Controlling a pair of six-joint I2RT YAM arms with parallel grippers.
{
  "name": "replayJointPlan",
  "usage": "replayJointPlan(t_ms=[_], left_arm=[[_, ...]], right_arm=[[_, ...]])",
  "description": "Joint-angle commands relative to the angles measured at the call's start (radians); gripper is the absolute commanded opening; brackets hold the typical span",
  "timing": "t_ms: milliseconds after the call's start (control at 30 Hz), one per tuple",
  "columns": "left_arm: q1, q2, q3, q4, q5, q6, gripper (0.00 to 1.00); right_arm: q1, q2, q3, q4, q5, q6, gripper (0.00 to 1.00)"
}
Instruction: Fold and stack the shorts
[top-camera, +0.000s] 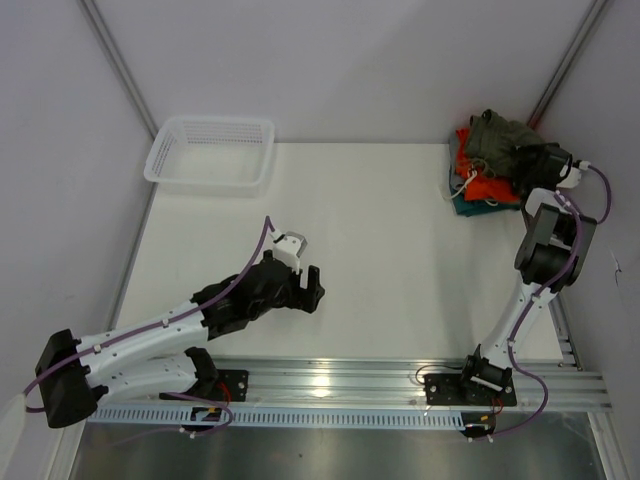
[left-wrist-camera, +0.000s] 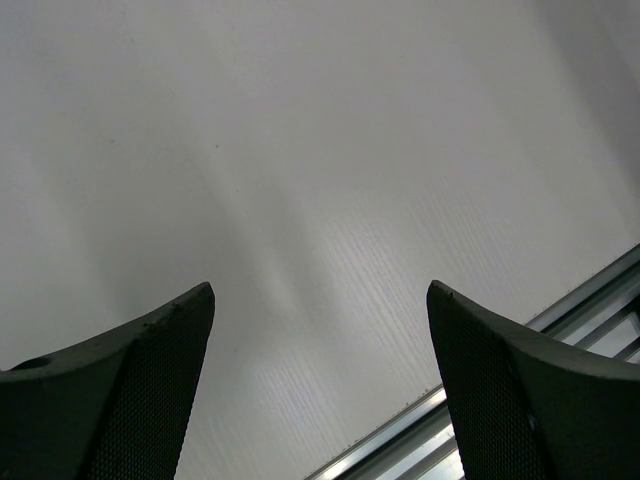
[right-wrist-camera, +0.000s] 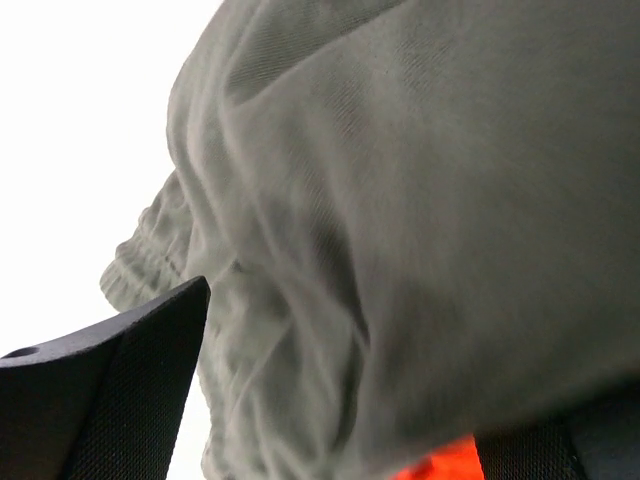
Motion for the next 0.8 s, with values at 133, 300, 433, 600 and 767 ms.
replayJointPlan(t_ms=[133, 300, 433, 600, 767], left_arm=[[0.007, 0.003, 0.004, 0.013, 0.007, 0.007, 0.88], [0.007, 0.020, 0.006, 0.019, 0.007, 0.005, 0.88], [0.006, 0.035, 0.011, 0.030, 0.015, 0.004, 0.89], [0.006, 0.041, 0.020, 0.023, 0.010, 0.007, 0.88], [0.007, 0.040, 0.029, 0.023, 0.012, 0.008, 0.88]], right_arm=[[-0.057, -0.167, 0.032, -0.172, 0.103, -0.086, 1.00], [-0.082, -0.186, 0.091, -0.456, 0.083, -0.061, 0.99], [-0.091, -0.293, -0.120, -0.369, 0.034, -0.027, 0.98], [-0.084, -0.422, -0.158, -0.324, 0.042, -0.059, 0.96], [-0.073, -0.485, -0.107, -0.333, 0.074, -0.083, 0.94]])
